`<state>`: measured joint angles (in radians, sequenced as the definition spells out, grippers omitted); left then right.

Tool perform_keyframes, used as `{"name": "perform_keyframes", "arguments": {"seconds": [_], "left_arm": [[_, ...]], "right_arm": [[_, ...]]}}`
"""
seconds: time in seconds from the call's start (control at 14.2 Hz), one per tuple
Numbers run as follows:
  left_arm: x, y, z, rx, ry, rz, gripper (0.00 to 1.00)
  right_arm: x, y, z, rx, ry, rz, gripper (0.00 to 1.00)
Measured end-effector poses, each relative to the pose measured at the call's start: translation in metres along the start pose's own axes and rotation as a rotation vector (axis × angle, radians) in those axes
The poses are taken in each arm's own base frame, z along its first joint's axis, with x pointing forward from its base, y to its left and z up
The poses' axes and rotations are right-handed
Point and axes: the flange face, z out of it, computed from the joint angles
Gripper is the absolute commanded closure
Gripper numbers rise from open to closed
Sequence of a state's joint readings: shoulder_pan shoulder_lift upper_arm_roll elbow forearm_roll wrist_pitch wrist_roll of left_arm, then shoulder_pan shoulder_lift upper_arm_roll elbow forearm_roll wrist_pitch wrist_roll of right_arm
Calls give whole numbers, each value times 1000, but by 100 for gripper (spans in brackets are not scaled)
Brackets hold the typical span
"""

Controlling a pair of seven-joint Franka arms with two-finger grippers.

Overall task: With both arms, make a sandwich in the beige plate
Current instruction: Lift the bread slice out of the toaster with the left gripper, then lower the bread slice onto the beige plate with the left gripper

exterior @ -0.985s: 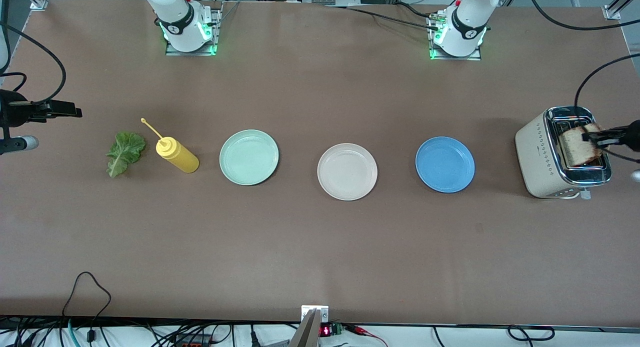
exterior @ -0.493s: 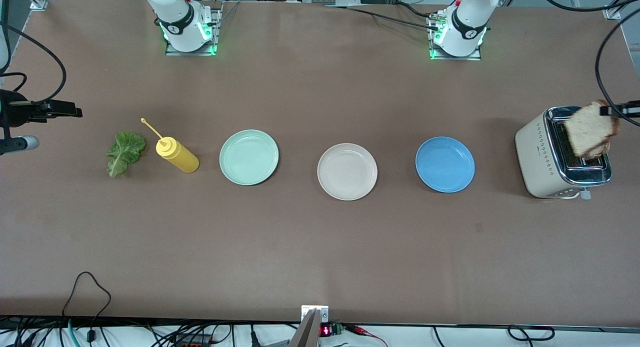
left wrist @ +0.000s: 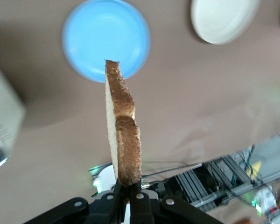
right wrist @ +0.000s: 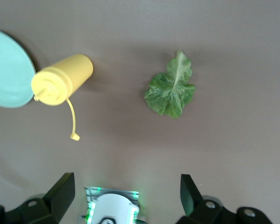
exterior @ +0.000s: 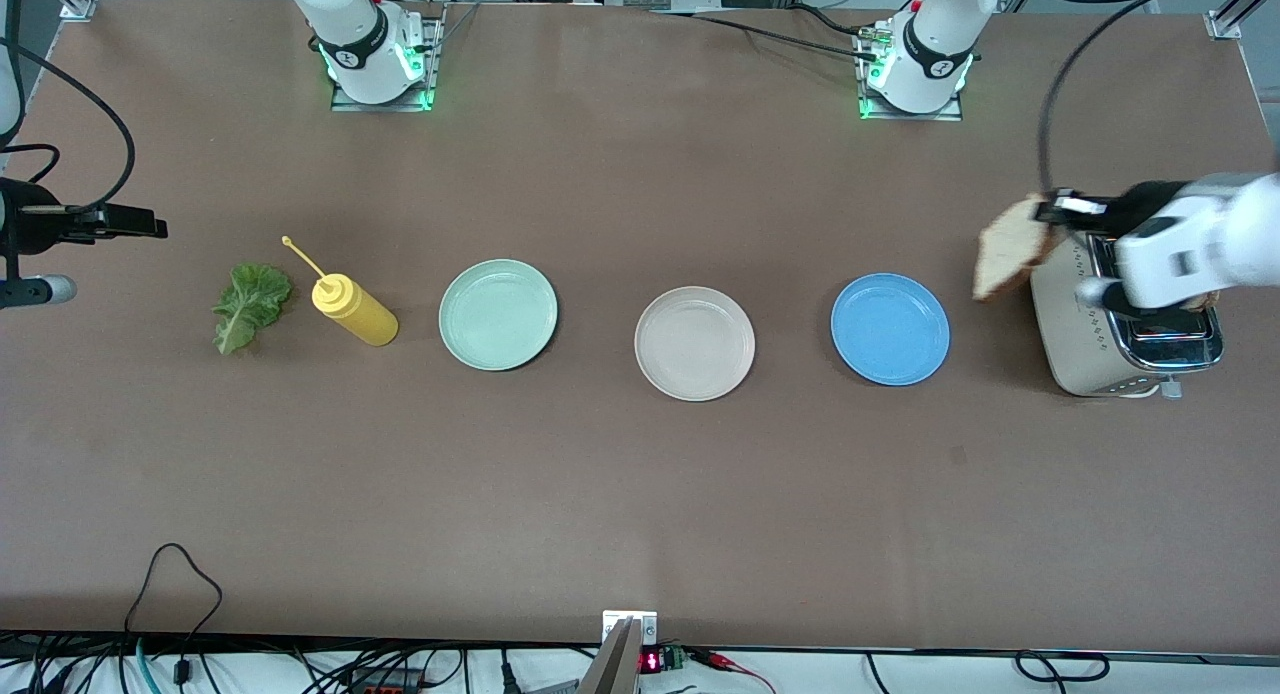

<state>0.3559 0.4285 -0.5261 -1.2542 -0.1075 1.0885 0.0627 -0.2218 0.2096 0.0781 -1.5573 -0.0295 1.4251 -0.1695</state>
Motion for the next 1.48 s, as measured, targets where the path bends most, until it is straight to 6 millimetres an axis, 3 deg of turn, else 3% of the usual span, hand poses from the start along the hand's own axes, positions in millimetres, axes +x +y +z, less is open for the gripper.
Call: {"name": "perform_keyframes", "arguments": {"seconds": [0.28,0.56,0.92,1.2,1.48], "left_arm": [[49,50,35,-5,1,37,100],[84,78,67,-128,48,12,100],[137,97,146,-344,161,-68,100],[161,118,186,-432,268,-143,100],[171,129,237,-493,301,-217,100]], "right_arm": [[1,-28,-4,-13,-4,152,0],[-1,-31,-4,-14,-15,217,0],[-1,-34,-4,-15,-18,237,0],[-1,-35,-4,-15,-19,245,0],[-2,-43,-2,-16,-35,328,0]]}}
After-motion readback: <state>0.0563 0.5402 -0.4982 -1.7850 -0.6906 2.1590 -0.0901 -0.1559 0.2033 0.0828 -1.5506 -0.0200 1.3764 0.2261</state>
